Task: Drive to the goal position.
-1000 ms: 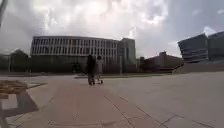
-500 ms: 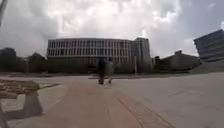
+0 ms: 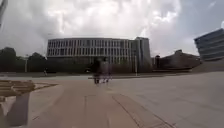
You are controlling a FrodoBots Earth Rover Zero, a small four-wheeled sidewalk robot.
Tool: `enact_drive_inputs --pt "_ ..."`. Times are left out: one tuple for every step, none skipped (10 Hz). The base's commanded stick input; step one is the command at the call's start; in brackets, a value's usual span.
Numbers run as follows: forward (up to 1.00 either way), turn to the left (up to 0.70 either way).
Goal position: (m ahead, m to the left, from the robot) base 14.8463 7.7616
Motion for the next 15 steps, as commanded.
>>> enact_drive_inputs --pt "0.7 0.0" --pt "0.7 0.0" --pt "0.7 0.0" --pt "0.7 0.0" --pt "0.7 0.0" --pt "0.7 0.0" --pt "0.7 0.0" --pt "0.7 0.0" --pt "0.7 0.0" --pt "0.7 0.0" --pt "0.7 0.0" --pt "0.7 0.0" --pt "0.7 0.0" --pt "0.7 0.0" --pt "0.7 0.0"
